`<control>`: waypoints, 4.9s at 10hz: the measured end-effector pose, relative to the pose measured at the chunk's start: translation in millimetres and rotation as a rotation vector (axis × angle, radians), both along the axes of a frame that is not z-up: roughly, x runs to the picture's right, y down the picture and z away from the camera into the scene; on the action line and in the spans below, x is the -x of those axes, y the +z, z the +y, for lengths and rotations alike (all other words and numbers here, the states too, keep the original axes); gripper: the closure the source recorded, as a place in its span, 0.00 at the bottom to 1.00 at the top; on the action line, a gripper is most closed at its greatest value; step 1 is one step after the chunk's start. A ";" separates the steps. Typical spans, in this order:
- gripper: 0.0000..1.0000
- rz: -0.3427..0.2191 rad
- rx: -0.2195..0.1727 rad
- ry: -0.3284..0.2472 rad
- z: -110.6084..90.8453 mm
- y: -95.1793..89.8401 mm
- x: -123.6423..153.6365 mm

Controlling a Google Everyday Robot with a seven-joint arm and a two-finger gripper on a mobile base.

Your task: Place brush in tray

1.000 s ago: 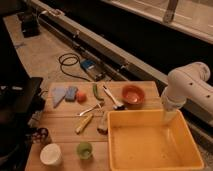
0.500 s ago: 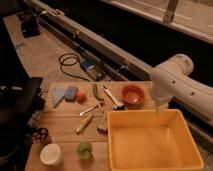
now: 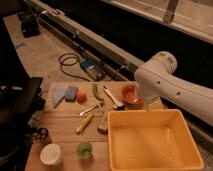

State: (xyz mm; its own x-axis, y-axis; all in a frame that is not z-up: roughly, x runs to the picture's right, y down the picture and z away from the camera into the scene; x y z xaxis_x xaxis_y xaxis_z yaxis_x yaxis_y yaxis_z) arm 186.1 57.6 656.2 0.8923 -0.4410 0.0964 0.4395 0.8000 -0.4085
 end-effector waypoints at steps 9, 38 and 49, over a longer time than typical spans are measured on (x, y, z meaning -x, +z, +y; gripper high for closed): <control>0.35 0.043 0.011 0.111 -83.2 78.2 -23.7; 0.35 0.129 0.165 0.780 -7.9 242.1 144.6; 0.82 0.214 0.125 0.765 33.0 282.3 130.6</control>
State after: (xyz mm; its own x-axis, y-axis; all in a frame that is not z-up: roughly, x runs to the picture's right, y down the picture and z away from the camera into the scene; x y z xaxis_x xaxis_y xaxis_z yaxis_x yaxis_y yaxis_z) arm 55.5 90.6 938.5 0.9475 0.3029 -0.1029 -0.3101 0.7907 -0.5279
